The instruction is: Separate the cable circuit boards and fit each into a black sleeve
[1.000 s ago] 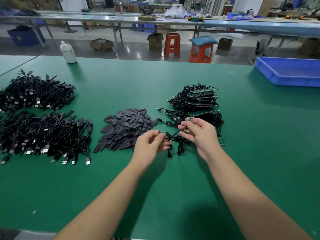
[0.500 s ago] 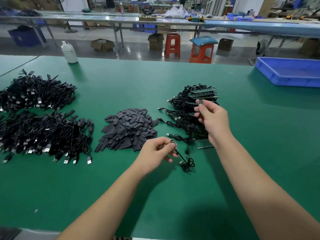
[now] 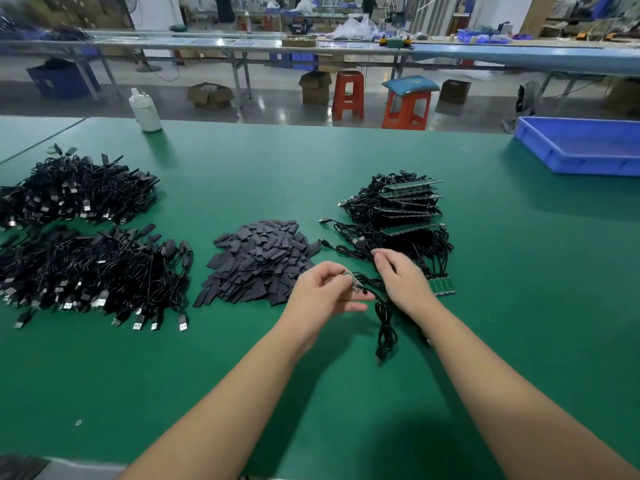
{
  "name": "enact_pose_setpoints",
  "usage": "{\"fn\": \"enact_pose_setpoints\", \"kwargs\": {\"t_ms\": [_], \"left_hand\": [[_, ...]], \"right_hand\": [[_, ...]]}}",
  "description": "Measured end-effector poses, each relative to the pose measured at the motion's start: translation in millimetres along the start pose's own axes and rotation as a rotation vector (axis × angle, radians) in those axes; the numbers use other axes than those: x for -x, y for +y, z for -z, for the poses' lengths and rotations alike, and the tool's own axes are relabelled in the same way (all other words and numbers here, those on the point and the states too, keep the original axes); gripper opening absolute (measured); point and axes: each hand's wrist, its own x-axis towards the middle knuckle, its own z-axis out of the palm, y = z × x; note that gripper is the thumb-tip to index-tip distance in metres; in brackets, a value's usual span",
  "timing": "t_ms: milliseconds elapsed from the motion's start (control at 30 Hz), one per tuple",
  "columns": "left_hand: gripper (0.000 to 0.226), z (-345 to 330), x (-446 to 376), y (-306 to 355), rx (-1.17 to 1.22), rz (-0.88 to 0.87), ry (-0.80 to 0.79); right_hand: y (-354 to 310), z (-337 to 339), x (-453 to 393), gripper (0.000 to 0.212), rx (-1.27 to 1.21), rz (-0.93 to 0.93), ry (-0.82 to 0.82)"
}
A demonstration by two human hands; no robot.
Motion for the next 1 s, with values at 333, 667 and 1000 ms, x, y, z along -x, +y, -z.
{"fn": "enact_pose_setpoints", "kwargs": {"t_ms": [333,667,1000], "left_hand": [[0.006,64.8,-10.9,-30.6,-0.381,0.333,0.147],[0.004,88.6,-17.6,-39.2,-0.281,0.389,0.08],[0.048,141.5,-56.7,-29.3,-1.2,0.108,0.534]], "right_hand": [[-4.9,-38.0,33.0,0.026,-0.156,-0.126,-0.517],[-14.3,-77.6,34.5,0.011,-0.191,-0.157,-0.42],[6.5,-97.6,59.4,0.02,-0.054,-0.111,-0.177]]}}
